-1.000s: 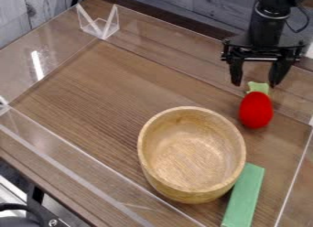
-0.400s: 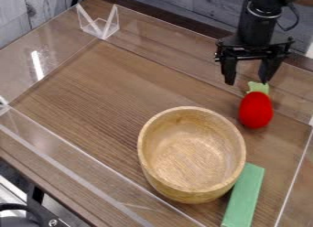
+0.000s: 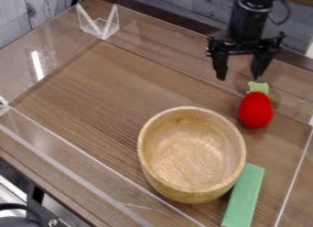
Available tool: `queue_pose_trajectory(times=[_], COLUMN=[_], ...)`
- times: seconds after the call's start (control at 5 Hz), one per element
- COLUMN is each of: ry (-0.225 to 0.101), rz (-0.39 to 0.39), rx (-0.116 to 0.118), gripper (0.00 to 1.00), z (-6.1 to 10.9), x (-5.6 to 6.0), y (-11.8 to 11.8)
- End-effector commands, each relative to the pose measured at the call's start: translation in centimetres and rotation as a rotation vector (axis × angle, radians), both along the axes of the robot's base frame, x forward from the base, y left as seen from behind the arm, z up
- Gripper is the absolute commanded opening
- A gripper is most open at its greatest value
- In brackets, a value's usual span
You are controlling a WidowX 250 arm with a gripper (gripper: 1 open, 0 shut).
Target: Move the red object to the right side of the table
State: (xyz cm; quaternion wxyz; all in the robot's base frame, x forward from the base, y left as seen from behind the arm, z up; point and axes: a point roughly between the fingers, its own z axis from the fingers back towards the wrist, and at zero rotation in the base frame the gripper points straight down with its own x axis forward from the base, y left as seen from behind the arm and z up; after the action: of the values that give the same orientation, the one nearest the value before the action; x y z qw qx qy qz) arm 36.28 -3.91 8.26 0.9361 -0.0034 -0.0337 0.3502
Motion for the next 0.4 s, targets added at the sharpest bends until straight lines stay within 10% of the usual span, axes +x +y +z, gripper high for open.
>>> queue_pose_trajectory(times=[0.0, 0.2], ry=[-0.087, -0.092], rz=[-0.029, -0.102], rx=[-0.011, -0.012], gripper=[1.0, 1.0], z=[2.98, 2.41], x=[0.08, 0.11], y=[1.23, 1.83])
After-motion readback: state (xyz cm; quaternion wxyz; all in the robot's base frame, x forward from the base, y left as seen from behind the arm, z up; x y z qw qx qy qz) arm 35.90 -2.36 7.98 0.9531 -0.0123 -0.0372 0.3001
